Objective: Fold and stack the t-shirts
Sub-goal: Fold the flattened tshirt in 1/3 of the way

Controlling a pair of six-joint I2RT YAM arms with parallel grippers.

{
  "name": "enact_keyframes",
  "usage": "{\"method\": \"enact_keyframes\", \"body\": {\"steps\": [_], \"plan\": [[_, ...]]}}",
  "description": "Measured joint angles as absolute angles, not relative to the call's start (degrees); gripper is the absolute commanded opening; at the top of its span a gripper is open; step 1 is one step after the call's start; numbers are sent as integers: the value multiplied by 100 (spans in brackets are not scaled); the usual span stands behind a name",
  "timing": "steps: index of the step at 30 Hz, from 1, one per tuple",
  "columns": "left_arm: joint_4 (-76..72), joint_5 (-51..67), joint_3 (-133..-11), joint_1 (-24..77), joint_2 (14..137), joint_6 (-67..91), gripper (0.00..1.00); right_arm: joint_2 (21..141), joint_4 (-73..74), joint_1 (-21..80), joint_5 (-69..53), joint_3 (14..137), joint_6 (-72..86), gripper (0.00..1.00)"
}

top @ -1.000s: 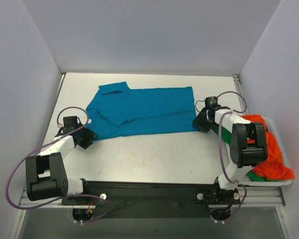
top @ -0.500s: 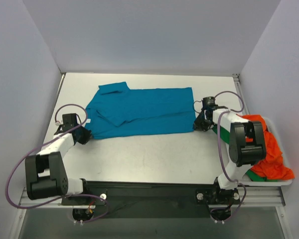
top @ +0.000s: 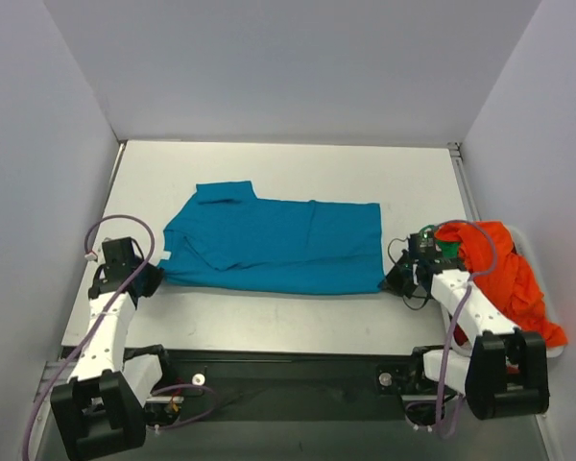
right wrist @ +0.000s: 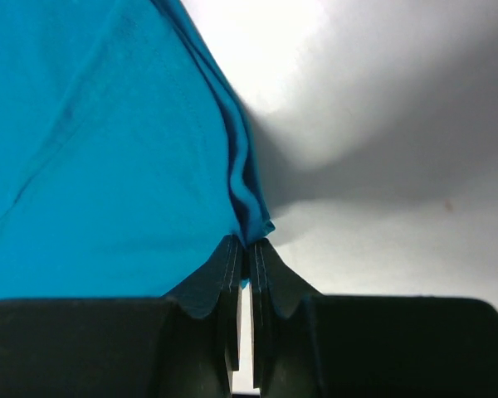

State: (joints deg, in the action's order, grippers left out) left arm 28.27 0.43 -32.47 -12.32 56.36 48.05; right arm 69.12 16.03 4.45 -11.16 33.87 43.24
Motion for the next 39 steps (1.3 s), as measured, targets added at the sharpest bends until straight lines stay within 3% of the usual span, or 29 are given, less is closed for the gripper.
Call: {"method": "enact_keyframes", "body": {"steps": [6,7,9,10,13,14,16,20,25,31,39], "plan": [[3500,-45,-2926,-1249,4626,4831,0,5328,2235,412,-1249,2556,4578,0],[3590,-58,-2917,-1247,4466,4873,7,5083,2370,408,-1249,2519,4611,0],[3732,-75,-2915,-1247,4182,4939,25,4639,2622,408,-1251,2486,4650,9],[3793,-84,-2912,-1247,4066,4976,43,4453,2727,405,-1253,2486,4657,13],[3920,-123,-2912,-1249,3870,5100,67,4160,2971,403,-1262,2486,4644,27],[3959,-123,-2912,-1249,3844,5113,70,4132,3028,403,-1273,2488,4624,35],[4042,-115,-2930,-1247,3841,5144,71,4130,3138,405,-1295,2495,4541,45],[4075,-67,-3059,-1247,3898,5076,65,4241,3227,611,-1256,2622,4320,49],[3612,296,-3138,-1177,4318,4925,61,4770,3201,2152,-589,3332,4298,50],[2904,467,-3199,-224,5546,4904,56,6823,2561,4659,812,5218,4016,48],[2248,132,-3371,392,6608,5059,55,9526,1597,5682,1251,7306,2943,47]]}}
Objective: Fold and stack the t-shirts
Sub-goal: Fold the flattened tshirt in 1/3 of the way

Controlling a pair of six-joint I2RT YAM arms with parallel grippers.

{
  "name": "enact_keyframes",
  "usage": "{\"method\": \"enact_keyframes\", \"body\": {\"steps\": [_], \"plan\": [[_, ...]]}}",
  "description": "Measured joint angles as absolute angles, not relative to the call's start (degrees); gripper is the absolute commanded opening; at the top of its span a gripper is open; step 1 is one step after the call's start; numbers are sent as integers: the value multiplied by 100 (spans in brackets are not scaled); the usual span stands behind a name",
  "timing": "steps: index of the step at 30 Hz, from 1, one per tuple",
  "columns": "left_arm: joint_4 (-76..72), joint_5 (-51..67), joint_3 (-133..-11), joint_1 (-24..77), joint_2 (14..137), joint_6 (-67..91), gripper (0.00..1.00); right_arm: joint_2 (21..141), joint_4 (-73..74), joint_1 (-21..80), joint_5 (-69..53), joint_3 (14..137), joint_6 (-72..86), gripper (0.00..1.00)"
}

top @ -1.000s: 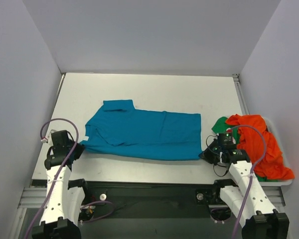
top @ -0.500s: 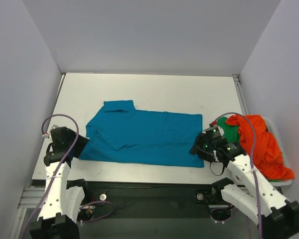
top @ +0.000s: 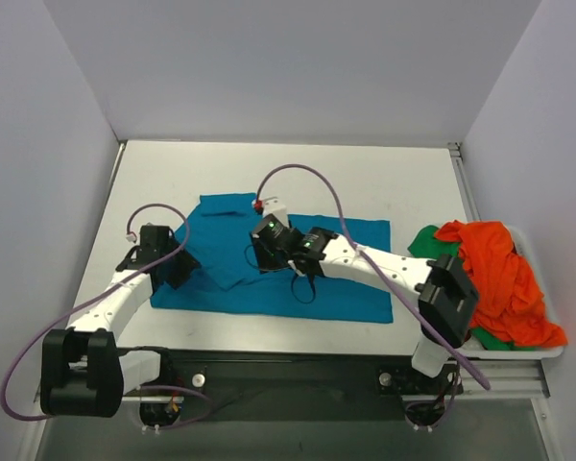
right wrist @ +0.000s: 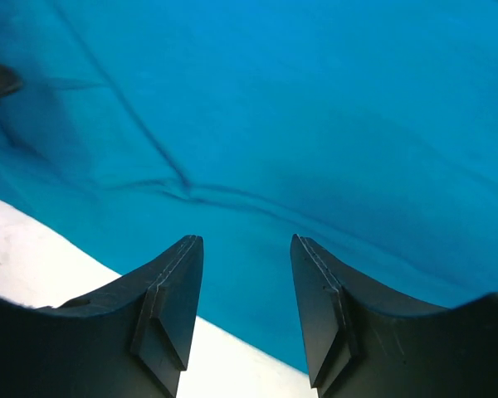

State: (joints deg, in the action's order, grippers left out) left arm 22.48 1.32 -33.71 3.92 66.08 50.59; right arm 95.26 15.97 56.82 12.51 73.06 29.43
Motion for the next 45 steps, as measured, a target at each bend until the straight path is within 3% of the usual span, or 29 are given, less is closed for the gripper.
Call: {"method": "enact_keyframes", "body": {"steps": [9,12,20,35,42,45], "plan": [[1667,-10,-3492,368,7393,5087,56,11231,1125,6136,952,8718,2215,47],[1651,91,-3555,248,7478,5083,61,11640,1044,6326,958,9028,2062,46],[1850,738,-3909,-1173,7004,4910,64,12243,998,6501,867,9384,1717,45],[2255,1227,-4528,-1490,6519,4405,64,12722,1028,6801,1033,9745,1391,41],[2250,1297,-4525,-1579,6528,4298,64,12722,1074,6812,1162,9741,1315,29],[2233,1363,-4506,-1599,6539,4281,64,12722,1118,6796,1203,9741,1284,29]]}}
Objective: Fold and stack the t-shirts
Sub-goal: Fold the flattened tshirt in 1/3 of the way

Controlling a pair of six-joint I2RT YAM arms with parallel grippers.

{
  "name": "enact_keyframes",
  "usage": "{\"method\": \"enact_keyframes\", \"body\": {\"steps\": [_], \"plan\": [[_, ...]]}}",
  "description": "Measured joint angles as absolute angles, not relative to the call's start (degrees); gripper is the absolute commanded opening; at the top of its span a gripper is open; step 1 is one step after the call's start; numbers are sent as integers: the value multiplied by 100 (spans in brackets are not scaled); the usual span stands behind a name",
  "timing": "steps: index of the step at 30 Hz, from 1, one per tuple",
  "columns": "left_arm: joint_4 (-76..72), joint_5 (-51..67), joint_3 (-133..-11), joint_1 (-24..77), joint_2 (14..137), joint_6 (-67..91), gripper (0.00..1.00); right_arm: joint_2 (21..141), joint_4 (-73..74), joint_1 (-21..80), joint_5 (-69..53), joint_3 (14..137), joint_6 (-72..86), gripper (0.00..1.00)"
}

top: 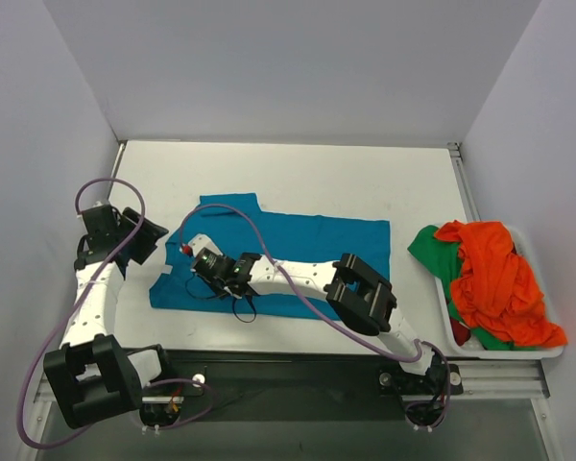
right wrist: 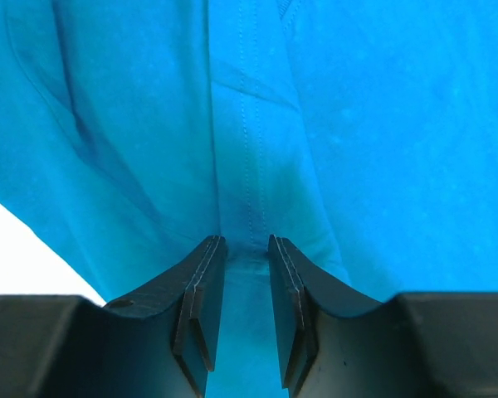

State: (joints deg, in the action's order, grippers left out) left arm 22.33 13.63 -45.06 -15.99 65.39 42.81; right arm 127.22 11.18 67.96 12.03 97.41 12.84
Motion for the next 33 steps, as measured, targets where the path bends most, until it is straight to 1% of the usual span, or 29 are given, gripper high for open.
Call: {"method": "enact_keyframes", "body": {"steps": [9,14,17,18,21,24,27,33], "plan": [[2200,1476,-4469,-1599,6615,4278,64,12728,1297,6785,1205,9743,1125,33],[2176,1531,-4451,-1599,6667,4278,64,12739,1393,6779,1201,9760,1072,33],[2156,1546,-4449,-1599,6678,4278,64,12739,1404,6757,1186,9778,1055,24],[2150,1551,-4449,-1599,6683,4278,64,12739,1411,6744,1166,9786,1055,18],[2132,1555,-4449,-1599,6700,4278,64,12739,1415,6672,1116,9808,1059,8],[2110,1575,-4449,-1599,6720,4281,64,12739,1428,6576,1061,9848,1090,3],[2078,1599,-4449,-1599,6742,4281,64,12739,1433,6447,972,9898,1127,0],[1942,1706,-4449,-1599,6836,4303,64,12739,1437,6147,849,9994,1249,0]]}}
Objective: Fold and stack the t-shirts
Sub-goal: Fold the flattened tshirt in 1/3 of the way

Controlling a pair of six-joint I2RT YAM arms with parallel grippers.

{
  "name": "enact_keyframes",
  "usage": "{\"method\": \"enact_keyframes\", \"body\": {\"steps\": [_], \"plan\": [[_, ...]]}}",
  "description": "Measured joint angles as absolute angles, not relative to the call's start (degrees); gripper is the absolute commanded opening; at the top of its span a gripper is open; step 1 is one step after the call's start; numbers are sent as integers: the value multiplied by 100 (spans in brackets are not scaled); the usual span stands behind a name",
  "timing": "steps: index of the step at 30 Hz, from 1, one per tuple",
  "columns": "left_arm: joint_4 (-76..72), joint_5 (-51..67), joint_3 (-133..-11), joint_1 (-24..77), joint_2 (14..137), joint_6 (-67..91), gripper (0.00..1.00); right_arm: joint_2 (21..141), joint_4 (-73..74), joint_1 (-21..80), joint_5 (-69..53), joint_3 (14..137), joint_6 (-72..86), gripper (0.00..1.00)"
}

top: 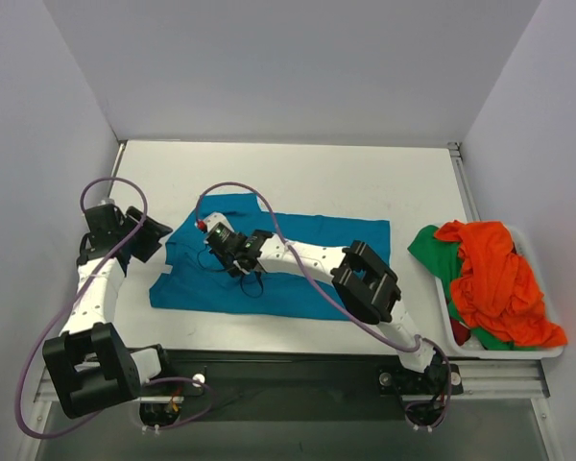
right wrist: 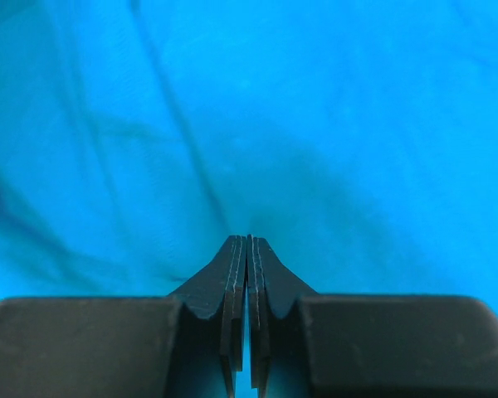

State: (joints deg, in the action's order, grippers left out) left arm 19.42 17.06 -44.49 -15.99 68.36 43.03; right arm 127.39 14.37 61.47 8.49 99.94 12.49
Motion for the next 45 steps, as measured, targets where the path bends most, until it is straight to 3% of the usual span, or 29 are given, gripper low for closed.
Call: {"method": "enact_keyframes", "body": {"steps": [7,11,21,32,45], "plan": [[1793,1796,-4449,-1573,7148,4329,64,12739,1435,5870,792,10116,1389,0],[1776,1813,-4449,-1546,7297,4329,64,12698,1372,5808,714,10040,1404,15],[1828,1817,-4554,-1549,7308,4294,64,12619,1275,6635,963,9926,1100,28],[1837,1798,-4622,-1603,7271,4257,64,12621,1258,6823,1127,9918,972,35],[1837,1800,-4622,-1625,7273,4250,64,12728,1258,6790,1153,9911,867,35]]}}
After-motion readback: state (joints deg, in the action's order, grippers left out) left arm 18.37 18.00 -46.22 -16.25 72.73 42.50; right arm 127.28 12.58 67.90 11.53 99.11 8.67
